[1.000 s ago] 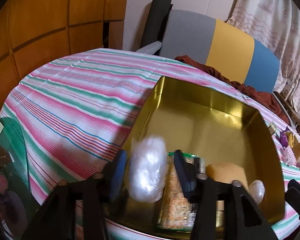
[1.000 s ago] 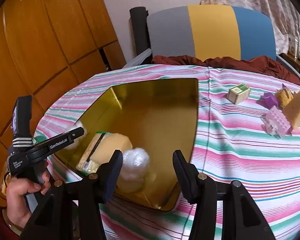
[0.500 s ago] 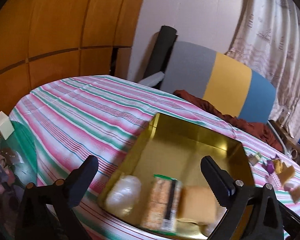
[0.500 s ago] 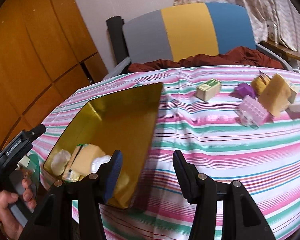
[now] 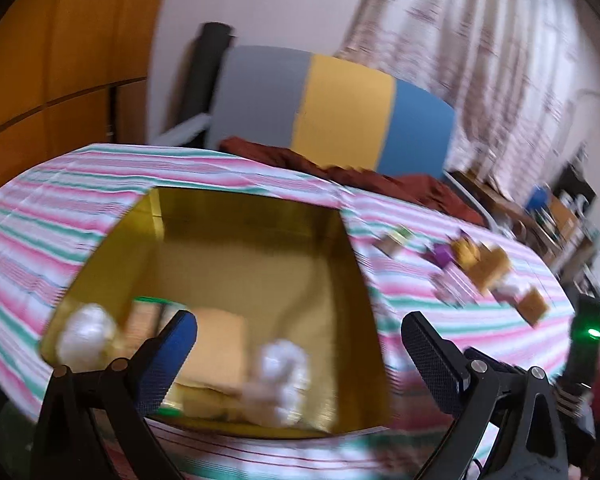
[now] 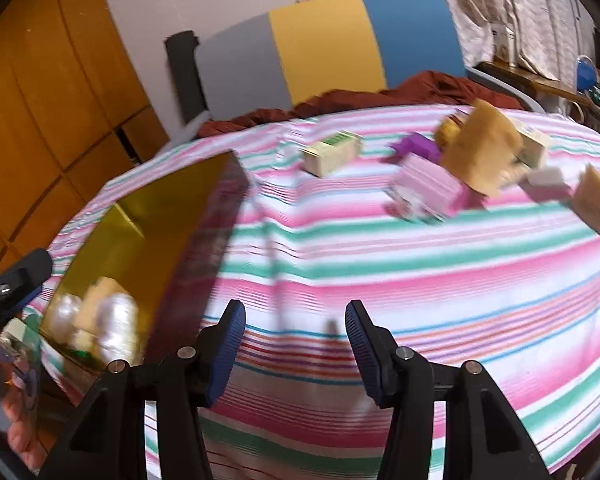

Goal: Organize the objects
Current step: 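Return both tools to the items and grasp a yellow sponge with the right tool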

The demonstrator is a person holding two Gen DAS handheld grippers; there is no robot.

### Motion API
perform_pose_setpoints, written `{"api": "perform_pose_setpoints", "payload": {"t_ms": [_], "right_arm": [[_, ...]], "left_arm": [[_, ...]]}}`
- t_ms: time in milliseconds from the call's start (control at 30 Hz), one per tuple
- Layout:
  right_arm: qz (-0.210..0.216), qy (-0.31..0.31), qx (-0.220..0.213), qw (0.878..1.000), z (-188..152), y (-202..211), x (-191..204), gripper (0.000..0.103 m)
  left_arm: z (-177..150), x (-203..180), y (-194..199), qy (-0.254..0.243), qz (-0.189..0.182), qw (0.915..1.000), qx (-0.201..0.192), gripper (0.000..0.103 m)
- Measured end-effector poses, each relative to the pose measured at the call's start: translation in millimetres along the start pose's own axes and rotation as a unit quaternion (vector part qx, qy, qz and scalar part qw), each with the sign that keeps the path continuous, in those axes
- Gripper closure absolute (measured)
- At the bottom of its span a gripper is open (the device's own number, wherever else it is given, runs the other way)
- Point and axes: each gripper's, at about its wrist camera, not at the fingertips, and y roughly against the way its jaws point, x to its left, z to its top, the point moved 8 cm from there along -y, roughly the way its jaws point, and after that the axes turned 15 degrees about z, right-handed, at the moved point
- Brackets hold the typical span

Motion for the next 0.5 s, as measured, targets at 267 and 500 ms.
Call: {"api": "perform_pose_setpoints", "payload": {"t_ms": [267, 500], "right_arm": [[-0.038, -0.05, -0.018, 0.998, -1, 23, -62, 0.05], [-0.053, -0.071, -0.066, 0.994, 35, 47, -108, 0.048]], "left_arm": [[-19, -75, 12, -0.063, -0.057, 0.9964, 0.007, 0.0], [-36, -128, 20, -0.112, -0.097, 0.9889, 0.01, 0.0]]}}
